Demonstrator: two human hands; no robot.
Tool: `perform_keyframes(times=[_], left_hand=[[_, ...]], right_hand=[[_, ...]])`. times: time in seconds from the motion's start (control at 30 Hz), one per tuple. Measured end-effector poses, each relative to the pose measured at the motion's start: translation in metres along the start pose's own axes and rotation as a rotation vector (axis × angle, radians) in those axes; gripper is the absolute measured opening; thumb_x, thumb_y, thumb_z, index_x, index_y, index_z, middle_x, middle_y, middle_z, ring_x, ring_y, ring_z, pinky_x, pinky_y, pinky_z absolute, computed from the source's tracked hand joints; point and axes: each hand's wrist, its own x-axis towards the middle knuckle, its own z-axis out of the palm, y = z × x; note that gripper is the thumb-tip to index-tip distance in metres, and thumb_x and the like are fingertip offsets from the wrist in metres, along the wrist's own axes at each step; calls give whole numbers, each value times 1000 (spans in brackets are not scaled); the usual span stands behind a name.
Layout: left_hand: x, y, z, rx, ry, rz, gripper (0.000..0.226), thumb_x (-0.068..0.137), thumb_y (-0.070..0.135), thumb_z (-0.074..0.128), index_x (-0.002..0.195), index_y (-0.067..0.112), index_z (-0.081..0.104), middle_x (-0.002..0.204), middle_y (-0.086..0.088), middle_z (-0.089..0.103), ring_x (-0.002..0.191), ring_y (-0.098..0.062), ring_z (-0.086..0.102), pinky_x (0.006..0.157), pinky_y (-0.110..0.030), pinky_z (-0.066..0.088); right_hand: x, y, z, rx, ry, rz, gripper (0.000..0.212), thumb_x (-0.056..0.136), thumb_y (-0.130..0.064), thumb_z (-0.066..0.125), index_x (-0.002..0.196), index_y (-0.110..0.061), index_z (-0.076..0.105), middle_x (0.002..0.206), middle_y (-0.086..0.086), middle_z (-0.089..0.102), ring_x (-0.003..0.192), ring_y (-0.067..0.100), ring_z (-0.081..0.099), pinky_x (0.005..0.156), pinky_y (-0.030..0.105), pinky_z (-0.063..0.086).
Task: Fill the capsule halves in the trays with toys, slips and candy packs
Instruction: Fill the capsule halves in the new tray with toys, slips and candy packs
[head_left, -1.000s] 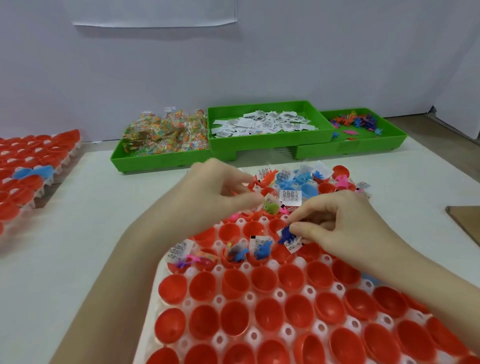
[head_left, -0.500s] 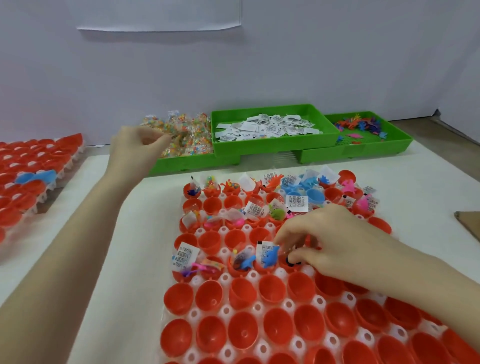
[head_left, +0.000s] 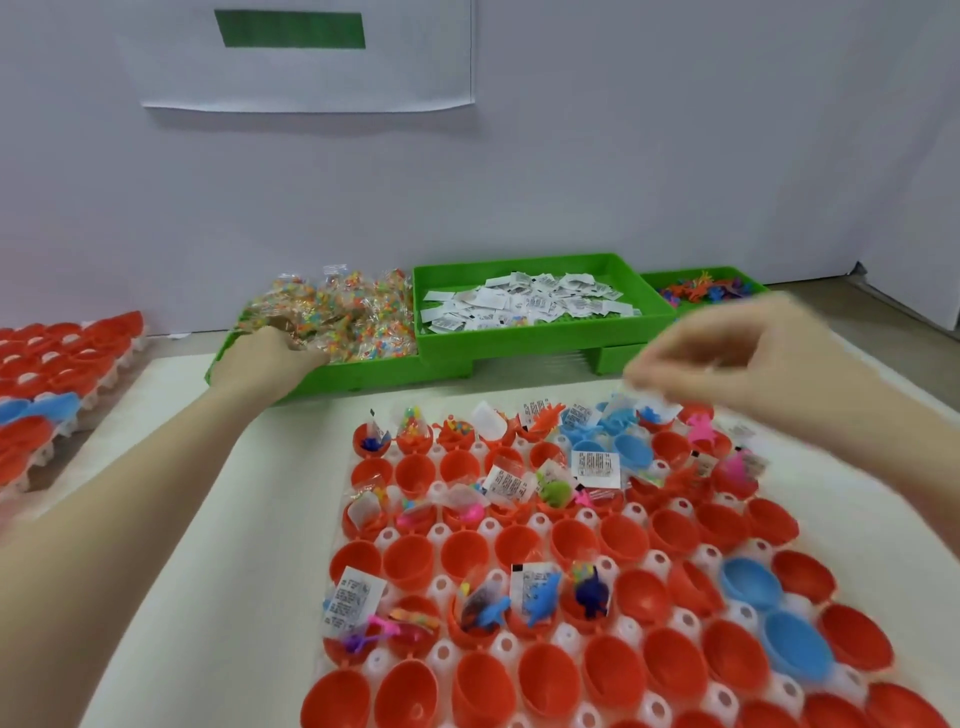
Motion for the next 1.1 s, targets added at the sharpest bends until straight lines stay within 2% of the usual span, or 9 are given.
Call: perform_keyframes(times=[0.07,0.13,0.23,0.3,0.43,0.53,0.67,0.87,1.1], left_hand=[[-1,0,2,-119,66,-41,31,84,33,63,70,5,57,69,-12,53,75,-29,48,63,-30,33],[-3,2,4,-191,133,-54,24,81,25,65,68,6,57,65,-13,51,72,-29,46,60,-30,31],[-5,0,7,-200,226,4,35,85,25,64,59,3,57,52,-13,43,62,-29,42,51,-32,25],[-9,-1,7,-243,285,41,41,87,30,62,59,1,60,48,-12,39,59,-30,41,52,-33,26],[-27,6,1,-573,548,35,39,85,41,61,96,5,73,65,-13,63,74,-29,56,69,-32,37],[-50,14,-8,-828,562,133,29,83,40,63,78,14,73,46,15,59,58,-11,53,63,-31,39],[-94,26,-25,-979,381,259,29,73,47,63,52,27,67,46,6,59,35,-3,42,46,-17,39],[-121,32,-48,-1005,208,250,31,58,50,62,54,19,67,48,1,61,34,-3,45,39,-8,37],[-127,29,-52,-1007,174,232,30,58,48,64,58,18,68,46,3,59,36,-4,48,40,-8,38]], right_hand=[[34,39,-24,17,313,91,20,74,-35,71,76,-16,73,57,-17,66,49,-5,55,50,5,42],[64,78,-39,-131,453,267,17,81,-20,67,90,-5,70,66,-12,70,61,-4,58,49,6,40],[93,133,-49,-367,339,472,30,88,-18,59,113,-3,63,116,14,64,109,26,56,79,26,45],[104,151,-49,-460,206,518,36,91,-19,55,123,-3,56,129,16,55,120,29,49,95,32,38],[118,167,-37,-474,1,635,52,86,-29,63,132,-9,49,140,13,45,128,29,42,103,32,32],[125,174,-29,-490,28,642,50,80,-20,70,127,-9,55,135,14,50,125,30,44,101,32,35],[129,175,-24,-512,166,536,28,77,-9,71,104,-1,69,113,19,64,107,32,55,88,35,43],[124,175,-27,-553,351,463,18,86,-13,58,87,0,71,92,22,69,83,32,60,75,32,44],[120,170,-36,-362,545,565,24,76,-17,73,86,5,71,73,20,68,68,20,52,65,28,41]])
